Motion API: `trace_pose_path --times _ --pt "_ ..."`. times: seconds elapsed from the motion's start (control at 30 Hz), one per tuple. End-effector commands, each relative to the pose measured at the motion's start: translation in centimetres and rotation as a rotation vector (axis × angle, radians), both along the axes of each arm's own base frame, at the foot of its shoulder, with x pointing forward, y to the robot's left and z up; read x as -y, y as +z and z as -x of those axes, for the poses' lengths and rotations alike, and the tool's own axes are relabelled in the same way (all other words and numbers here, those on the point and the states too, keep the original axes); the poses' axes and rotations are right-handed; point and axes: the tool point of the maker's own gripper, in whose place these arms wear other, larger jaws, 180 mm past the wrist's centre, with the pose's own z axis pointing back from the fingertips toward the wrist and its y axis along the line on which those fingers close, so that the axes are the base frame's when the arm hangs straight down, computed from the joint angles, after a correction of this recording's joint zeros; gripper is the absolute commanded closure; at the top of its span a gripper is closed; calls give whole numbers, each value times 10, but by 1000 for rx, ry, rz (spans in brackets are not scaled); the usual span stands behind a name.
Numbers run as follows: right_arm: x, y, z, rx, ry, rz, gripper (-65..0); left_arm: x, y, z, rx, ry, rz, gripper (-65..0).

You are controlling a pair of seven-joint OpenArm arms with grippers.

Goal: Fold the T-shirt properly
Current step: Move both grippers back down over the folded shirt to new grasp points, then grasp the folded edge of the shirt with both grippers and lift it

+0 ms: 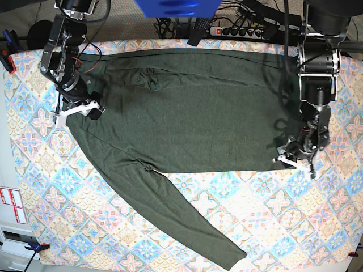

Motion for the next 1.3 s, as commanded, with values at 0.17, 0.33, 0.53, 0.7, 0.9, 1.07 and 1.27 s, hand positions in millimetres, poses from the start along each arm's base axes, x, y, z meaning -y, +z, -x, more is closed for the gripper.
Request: trace_pose_path --times 0.17,0.33,0.53,0.7,0.9,1.07,1.27 --pt "5 15 -15 61 -3 13 -210 13 -10 9 -46 -68 -10 -140" --pt "5 15 -15 62 -5 14 -210 6 -12 15 -55 -61 -19 0" --pt "4 25 -32 100 -2 12 -210 -14 14 20 26 -88 -75 0" --pt "4 27 -42 108 -3 2 -210 -4 51 27 156 -122 -82 0" --pt "22 19 -61 78 -5 61 -210 2 68 53 212 -136 -89 0" --pt "25 17 -83 50 44 186 -210 2 87 74 258 -138 -101 0" --pt "22 11 -113 3 199 341 -211 13 111 93 310 -175 -119 0"
